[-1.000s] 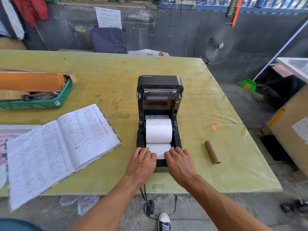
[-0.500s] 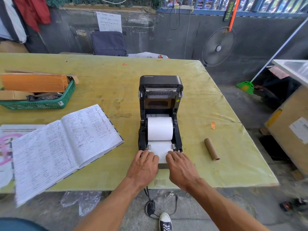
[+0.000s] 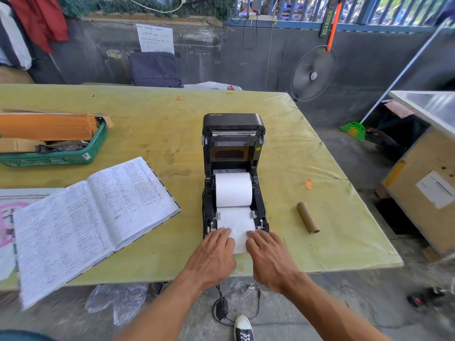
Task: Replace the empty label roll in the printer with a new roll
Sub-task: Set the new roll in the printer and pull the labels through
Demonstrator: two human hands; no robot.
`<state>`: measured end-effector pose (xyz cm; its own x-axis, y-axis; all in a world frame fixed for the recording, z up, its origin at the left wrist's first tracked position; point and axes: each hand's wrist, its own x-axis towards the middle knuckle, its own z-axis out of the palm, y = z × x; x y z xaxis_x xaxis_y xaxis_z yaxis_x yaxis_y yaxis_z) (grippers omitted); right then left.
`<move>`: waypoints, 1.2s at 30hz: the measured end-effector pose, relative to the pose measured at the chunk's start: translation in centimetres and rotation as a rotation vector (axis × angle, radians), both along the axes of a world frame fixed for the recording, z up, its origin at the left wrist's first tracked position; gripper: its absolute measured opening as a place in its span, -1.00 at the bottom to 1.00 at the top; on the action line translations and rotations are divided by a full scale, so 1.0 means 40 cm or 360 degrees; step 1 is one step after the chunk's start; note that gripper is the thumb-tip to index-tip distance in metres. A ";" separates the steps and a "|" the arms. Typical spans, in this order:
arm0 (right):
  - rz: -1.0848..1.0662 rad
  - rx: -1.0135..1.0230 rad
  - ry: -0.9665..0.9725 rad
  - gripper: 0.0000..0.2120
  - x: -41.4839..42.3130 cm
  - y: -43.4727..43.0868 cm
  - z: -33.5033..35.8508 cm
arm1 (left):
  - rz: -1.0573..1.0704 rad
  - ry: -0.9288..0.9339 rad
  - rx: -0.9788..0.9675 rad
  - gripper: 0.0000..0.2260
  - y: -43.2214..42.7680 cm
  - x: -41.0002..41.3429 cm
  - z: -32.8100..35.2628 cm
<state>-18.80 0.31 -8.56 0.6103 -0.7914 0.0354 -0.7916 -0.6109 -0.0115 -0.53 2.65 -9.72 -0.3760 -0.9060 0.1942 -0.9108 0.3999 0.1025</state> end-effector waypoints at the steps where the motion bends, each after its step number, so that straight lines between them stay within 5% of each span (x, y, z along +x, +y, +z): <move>1: 0.0011 -0.0007 -0.0002 -0.65 -0.001 0.003 0.003 | -0.0007 0.0010 0.0001 -0.85 0.002 0.001 0.001; 9: 0.0065 0.0068 0.0009 -0.68 -0.006 0.006 0.011 | -0.0017 0.0015 0.0146 -0.78 0.010 0.011 -0.032; 17: 0.0069 0.0131 -0.0149 -0.71 -0.007 -0.037 0.025 | 0.0172 0.0332 0.0120 -0.80 -0.049 0.043 -0.004; 23: 0.0026 0.0120 -0.0104 -0.76 0.012 -0.098 0.010 | 0.0019 0.0162 0.0162 -0.83 -0.087 0.057 0.005; 27: 0.0026 0.0100 -0.0047 -0.83 0.026 -0.124 0.001 | -0.0109 -0.0224 0.0122 -0.95 -0.090 0.058 0.006; 31: 0.0020 0.0119 -0.0055 -0.83 0.032 -0.131 -0.005 | 0.0026 -0.0151 0.0197 -0.77 -0.092 0.056 -0.027; 36: -0.0060 0.0338 -0.0219 -0.75 0.028 -0.150 0.027 | 0.0035 0.0047 0.0198 -0.86 -0.101 0.050 0.018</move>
<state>-17.69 -5.67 -7.50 0.5810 -0.8121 -0.0534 -0.7959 -0.5533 -0.2457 1.47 -1.38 -8.99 -0.3516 -0.9318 0.0902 -0.9151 0.3624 0.1770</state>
